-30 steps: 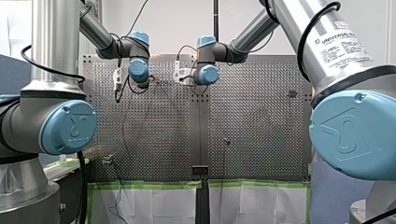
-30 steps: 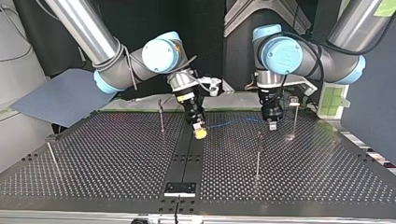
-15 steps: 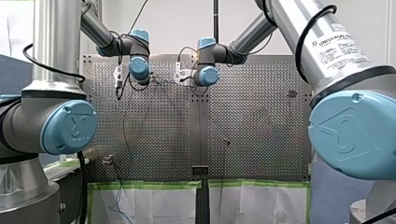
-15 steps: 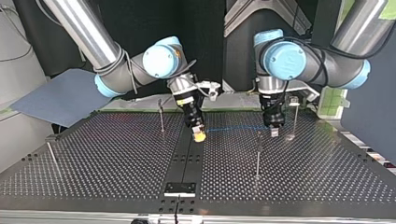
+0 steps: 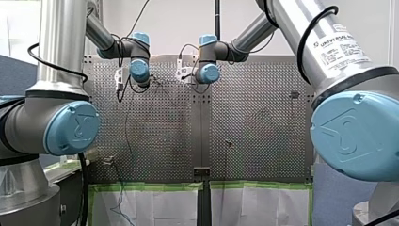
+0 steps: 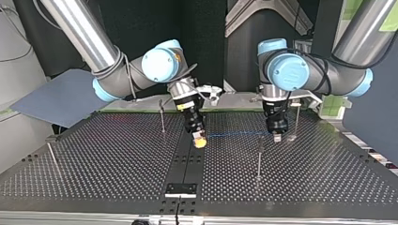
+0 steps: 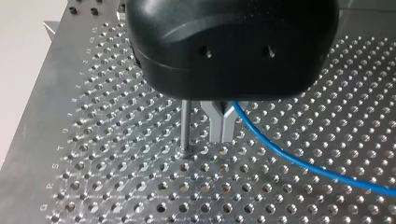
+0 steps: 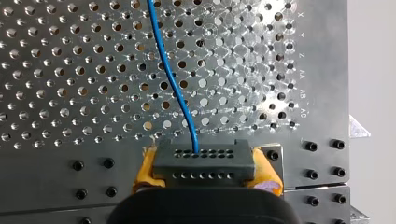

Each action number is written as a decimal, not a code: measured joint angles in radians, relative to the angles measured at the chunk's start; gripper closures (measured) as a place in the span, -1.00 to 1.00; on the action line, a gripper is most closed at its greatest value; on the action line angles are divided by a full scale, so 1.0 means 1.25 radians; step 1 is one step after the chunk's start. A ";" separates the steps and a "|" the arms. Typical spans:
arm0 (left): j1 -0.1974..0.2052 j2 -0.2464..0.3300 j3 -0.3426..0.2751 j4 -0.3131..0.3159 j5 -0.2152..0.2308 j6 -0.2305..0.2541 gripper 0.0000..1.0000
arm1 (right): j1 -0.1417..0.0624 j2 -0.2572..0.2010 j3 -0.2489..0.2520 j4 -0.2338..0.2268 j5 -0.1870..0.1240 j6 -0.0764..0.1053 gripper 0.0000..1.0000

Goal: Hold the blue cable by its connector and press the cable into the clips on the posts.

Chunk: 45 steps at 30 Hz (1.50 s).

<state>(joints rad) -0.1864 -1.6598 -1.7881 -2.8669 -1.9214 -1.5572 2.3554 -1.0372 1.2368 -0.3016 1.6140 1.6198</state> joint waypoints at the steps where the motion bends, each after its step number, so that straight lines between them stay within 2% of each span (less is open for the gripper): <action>1: 0.002 0.000 0.000 0.002 0.002 -0.001 1.00 | -0.001 0.001 -0.001 0.000 0.000 0.000 1.00; 9: 0.026 -0.004 0.007 0.016 0.021 -0.015 1.00 | -0.004 0.017 -0.008 0.000 -0.001 -0.001 1.00; 19: 0.044 -0.006 0.043 0.003 0.050 -0.047 1.00 | -0.009 0.039 -0.028 -0.001 -0.010 -0.002 1.00; 31: 0.060 -0.069 0.066 -0.004 0.084 -0.051 1.00 | -0.020 0.060 -0.058 0.000 -0.014 -0.001 1.00; 45: 0.088 -0.078 0.090 -0.003 0.120 -0.063 1.00 | -0.035 0.094 -0.095 0.002 -0.018 0.000 1.00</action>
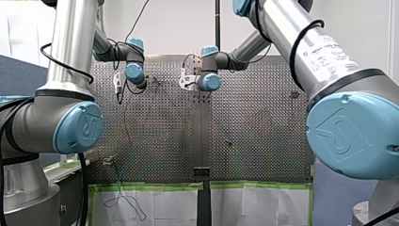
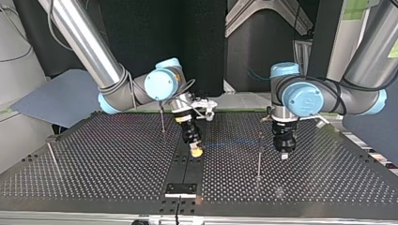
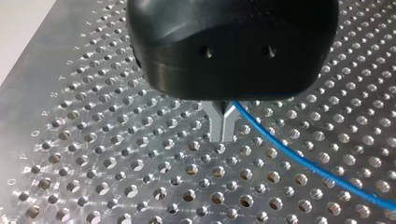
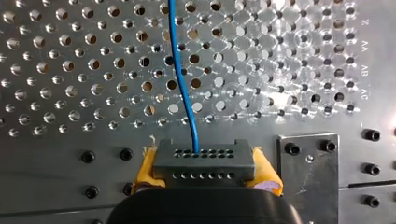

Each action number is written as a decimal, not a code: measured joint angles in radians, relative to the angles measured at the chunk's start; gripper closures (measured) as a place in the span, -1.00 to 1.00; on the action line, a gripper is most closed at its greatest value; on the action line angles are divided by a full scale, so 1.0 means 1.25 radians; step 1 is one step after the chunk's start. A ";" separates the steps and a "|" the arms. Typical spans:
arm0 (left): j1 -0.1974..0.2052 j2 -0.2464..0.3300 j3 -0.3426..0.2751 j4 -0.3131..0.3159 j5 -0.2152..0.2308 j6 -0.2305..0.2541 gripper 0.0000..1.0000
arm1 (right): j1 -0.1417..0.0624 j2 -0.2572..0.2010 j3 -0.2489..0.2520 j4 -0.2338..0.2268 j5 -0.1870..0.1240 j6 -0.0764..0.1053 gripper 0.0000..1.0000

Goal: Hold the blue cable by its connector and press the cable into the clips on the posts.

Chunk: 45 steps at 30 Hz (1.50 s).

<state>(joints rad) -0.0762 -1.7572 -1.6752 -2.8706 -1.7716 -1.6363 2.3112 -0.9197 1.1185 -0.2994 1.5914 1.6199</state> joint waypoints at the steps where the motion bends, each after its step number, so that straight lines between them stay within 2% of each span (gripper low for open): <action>1: 0.001 -0.001 0.000 0.000 0.002 0.000 1.00 | -0.001 0.001 -0.002 0.000 0.000 0.000 1.00; 6: 0.008 -0.010 0.001 0.001 0.012 0.000 1.00 | -0.005 0.003 -0.008 0.000 -0.002 0.002 1.00; 11: 0.015 -0.016 0.002 0.003 0.018 0.001 1.00 | -0.023 0.004 -0.015 0.000 -0.012 0.010 1.00; 16: 0.015 -0.016 0.002 -0.002 0.019 0.002 1.00 | -0.033 0.006 -0.016 0.001 -0.021 0.012 1.00; 26: 0.009 -0.016 0.003 -0.014 0.016 0.008 1.00 | -0.036 0.007 -0.017 0.001 -0.033 0.012 1.00; 27: 0.008 -0.016 0.003 -0.016 0.012 0.013 0.87 | -0.036 0.007 -0.017 0.002 -0.034 0.012 1.00; 29: 0.006 -0.016 0.003 -0.023 0.000 0.023 0.87 | -0.036 0.007 -0.017 0.002 -0.036 0.012 1.00; 30: 0.005 -0.016 0.003 -0.027 -0.007 0.026 0.98 | -0.036 0.007 -0.017 0.002 -0.037 0.012 1.00; 32: 0.004 -0.015 0.003 -0.036 -0.022 0.027 0.98 | -0.036 0.008 -0.017 0.003 -0.039 0.012 1.00; 36: 0.002 -0.015 0.003 -0.047 -0.022 0.022 0.98 | -0.035 0.008 -0.017 0.006 -0.039 0.012 1.00; 37: 0.001 -0.015 0.002 -0.048 -0.018 0.021 0.73 | -0.035 0.008 -0.017 0.007 -0.039 0.012 1.00; 38: 0.001 -0.015 0.002 -0.048 -0.014 0.020 0.73 | -0.034 0.009 -0.017 0.007 -0.040 0.013 1.00; 39: 0.001 -0.015 0.002 -0.048 -0.009 0.020 0.54 | -0.034 0.009 -0.017 0.008 -0.040 0.013 1.00; 40: 0.001 -0.015 0.002 -0.048 -0.002 0.019 0.23 | -0.034 0.009 -0.017 0.008 -0.040 0.012 1.00; 41: 0.002 -0.015 0.002 -0.048 0.004 0.018 0.23 | -0.034 0.009 -0.017 0.008 -0.040 0.012 1.00; 42: 0.003 -0.015 0.002 -0.049 0.010 0.017 -0.12 | -0.034 0.009 -0.017 0.008 -0.040 0.013 1.00; 43: 0.004 -0.015 0.002 -0.049 0.017 0.015 -0.36 | -0.034 0.010 -0.017 0.009 -0.040 0.013 1.00; 44: 0.004 -0.015 0.003 -0.049 0.023 0.014 -0.36 | -0.034 0.010 -0.017 0.009 -0.040 0.013 1.00; 45: 0.004 -0.015 0.002 -0.048 0.029 0.014 -0.71 | -0.034 0.010 -0.017 0.009 -0.040 0.012 1.00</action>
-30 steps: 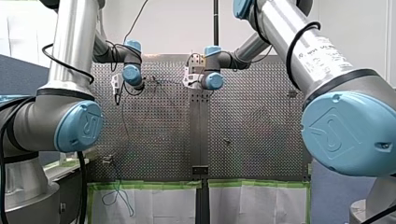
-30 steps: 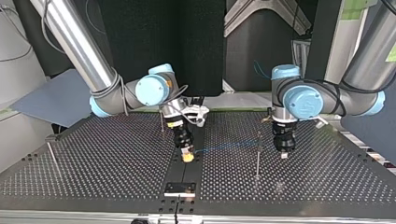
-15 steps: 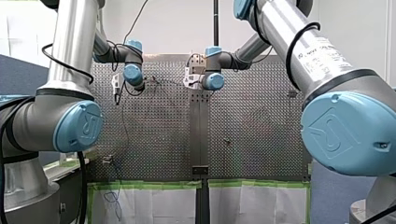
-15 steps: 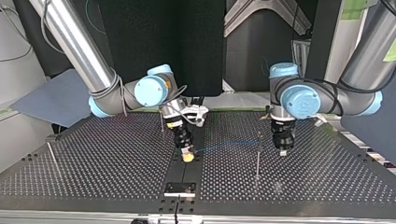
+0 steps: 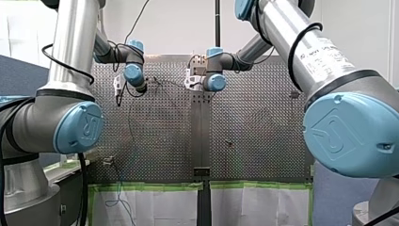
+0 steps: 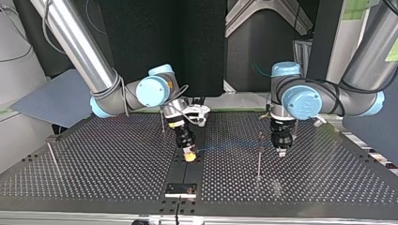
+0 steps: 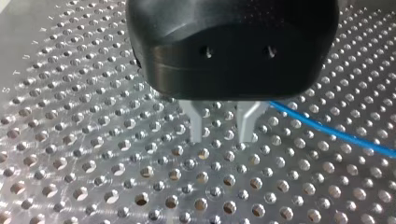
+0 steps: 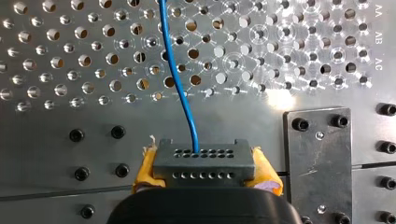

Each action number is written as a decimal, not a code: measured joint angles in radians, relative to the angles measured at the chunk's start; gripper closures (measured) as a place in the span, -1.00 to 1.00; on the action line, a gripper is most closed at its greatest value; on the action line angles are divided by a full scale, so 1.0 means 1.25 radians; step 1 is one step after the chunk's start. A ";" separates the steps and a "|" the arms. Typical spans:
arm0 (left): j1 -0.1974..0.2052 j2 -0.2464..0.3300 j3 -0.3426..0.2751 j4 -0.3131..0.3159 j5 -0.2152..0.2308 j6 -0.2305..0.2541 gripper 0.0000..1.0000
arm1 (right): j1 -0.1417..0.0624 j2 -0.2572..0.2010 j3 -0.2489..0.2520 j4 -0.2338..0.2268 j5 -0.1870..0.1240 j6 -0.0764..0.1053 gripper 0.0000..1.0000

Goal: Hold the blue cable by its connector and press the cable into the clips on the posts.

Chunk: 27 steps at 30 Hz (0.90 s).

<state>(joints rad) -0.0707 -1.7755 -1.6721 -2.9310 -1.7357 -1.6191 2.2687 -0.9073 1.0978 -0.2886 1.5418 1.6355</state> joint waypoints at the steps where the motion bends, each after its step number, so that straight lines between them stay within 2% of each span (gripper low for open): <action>1: 0.000 0.000 0.000 0.001 0.006 -0.001 -0.92 | 0.000 0.000 0.000 0.000 0.000 0.000 1.00; 5: 0.000 0.000 0.000 0.015 0.004 -0.012 -1.00 | 0.000 0.001 0.000 0.000 0.000 0.000 1.00; 9: -0.004 0.000 0.000 0.030 -0.020 -0.036 -1.00 | 0.000 0.001 0.000 0.000 0.000 0.000 1.00; 16: -0.014 0.002 0.000 -0.003 -0.069 -0.055 -1.00 | -0.001 0.003 0.000 -0.001 0.000 0.000 1.00; 23: -0.037 0.017 0.000 -0.045 -0.062 -0.096 -1.00 | -0.002 0.004 0.000 0.000 0.000 0.002 1.00; 27: -0.052 0.025 -0.001 -0.059 -0.060 -0.107 -1.00 | -0.002 0.004 0.000 0.001 0.000 0.004 1.00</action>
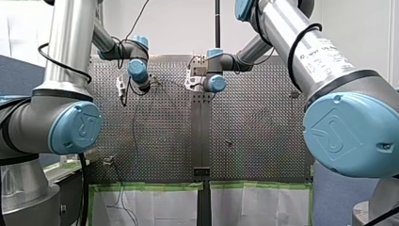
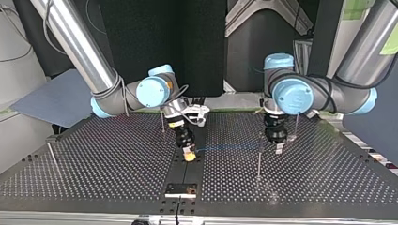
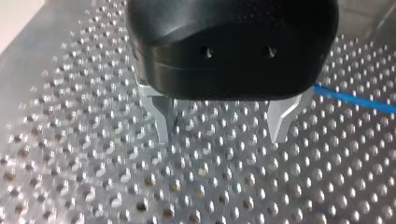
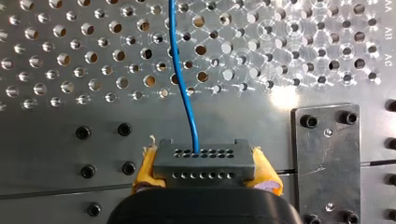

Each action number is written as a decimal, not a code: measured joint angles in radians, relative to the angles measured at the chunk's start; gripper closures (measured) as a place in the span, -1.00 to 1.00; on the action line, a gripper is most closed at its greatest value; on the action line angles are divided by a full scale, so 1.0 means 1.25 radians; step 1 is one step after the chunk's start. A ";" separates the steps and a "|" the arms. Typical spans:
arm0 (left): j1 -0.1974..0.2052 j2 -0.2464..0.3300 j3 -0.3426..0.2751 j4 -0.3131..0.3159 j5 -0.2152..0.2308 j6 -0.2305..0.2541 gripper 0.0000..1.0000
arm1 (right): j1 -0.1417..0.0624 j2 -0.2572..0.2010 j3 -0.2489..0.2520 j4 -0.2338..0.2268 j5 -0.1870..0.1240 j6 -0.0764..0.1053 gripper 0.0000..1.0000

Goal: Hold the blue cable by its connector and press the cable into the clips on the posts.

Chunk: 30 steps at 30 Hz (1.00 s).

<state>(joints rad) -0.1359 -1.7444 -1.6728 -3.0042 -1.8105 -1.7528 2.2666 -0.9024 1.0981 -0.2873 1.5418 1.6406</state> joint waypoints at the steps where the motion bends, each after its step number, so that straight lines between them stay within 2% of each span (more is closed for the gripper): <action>1: -0.005 0.004 -0.001 -0.005 -0.001 -0.001 -1.00 | 0.000 0.000 0.000 0.001 0.000 0.000 1.00; 12: -0.020 0.046 -0.049 -0.019 -0.023 -0.026 -1.00 | 0.002 0.001 0.000 0.006 0.000 0.001 1.00; 30: -0.043 0.161 -0.121 -0.022 -0.020 -0.016 -1.00 | 0.006 0.002 0.002 0.010 0.000 0.001 1.00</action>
<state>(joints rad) -0.1891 -1.5428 -1.8240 -3.0319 -1.8359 -1.7731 2.2741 -0.9002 1.1006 -0.2748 1.5418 1.6417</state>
